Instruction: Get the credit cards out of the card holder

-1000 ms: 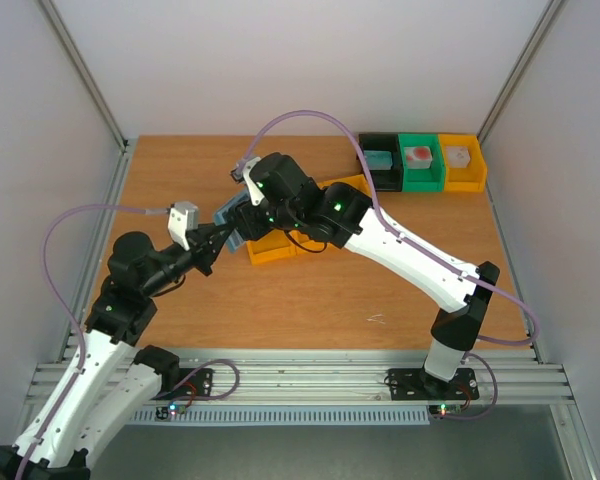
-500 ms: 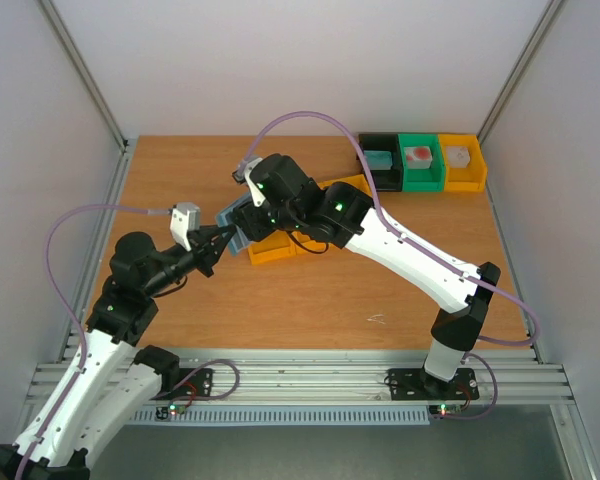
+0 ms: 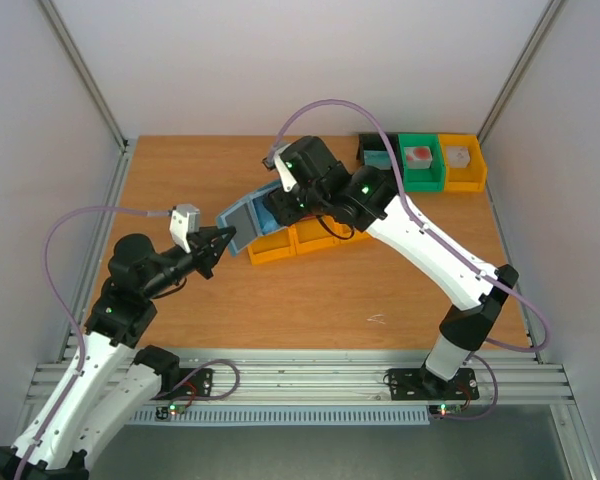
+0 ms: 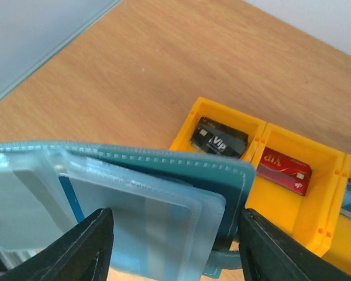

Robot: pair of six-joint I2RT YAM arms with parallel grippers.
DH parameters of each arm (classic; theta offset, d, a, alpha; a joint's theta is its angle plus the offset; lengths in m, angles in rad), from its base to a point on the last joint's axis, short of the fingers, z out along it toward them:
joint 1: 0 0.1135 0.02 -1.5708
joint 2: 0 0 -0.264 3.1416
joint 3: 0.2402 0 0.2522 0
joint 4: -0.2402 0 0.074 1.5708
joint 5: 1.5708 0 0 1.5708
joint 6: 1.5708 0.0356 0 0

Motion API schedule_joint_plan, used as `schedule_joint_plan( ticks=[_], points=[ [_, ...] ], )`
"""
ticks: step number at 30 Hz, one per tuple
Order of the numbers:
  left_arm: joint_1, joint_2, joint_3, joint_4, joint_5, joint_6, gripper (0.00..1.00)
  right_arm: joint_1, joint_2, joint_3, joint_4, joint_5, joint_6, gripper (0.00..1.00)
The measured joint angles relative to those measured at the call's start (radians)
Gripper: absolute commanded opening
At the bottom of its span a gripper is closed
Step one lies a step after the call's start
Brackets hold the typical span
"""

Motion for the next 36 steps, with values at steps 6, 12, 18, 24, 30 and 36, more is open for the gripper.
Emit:
schedule_joint_plan(
  ticks=[6,12,18,24,30,36],
  points=[
    [0.000,-0.016,0.000,-0.002,0.031,0.010,0.00,-0.068,-0.058,-0.089,-0.008,-0.161,-0.087,0.98],
    [0.000,-0.046,0.000,0.016,0.116,0.042,0.00,-0.158,-0.181,-0.175,-0.027,-0.385,-0.197,0.97],
    [0.000,-0.048,0.000,0.046,0.228,0.062,0.00,-0.164,-0.241,-0.183,-0.036,-0.589,-0.269,0.61],
    [0.000,-0.048,0.000,0.068,0.258,0.040,0.00,-0.164,-0.235,-0.188,-0.037,-0.708,-0.289,0.01],
    [-0.006,-0.036,0.000,0.054,0.172,-0.010,0.46,-0.164,-0.236,-0.197,-0.036,-0.733,-0.267,0.01],
    [-0.002,0.003,0.008,-0.062,-0.125,-0.026,0.63,-0.162,-0.215,-0.172,-0.077,-0.564,-0.145,0.01]
  ],
)
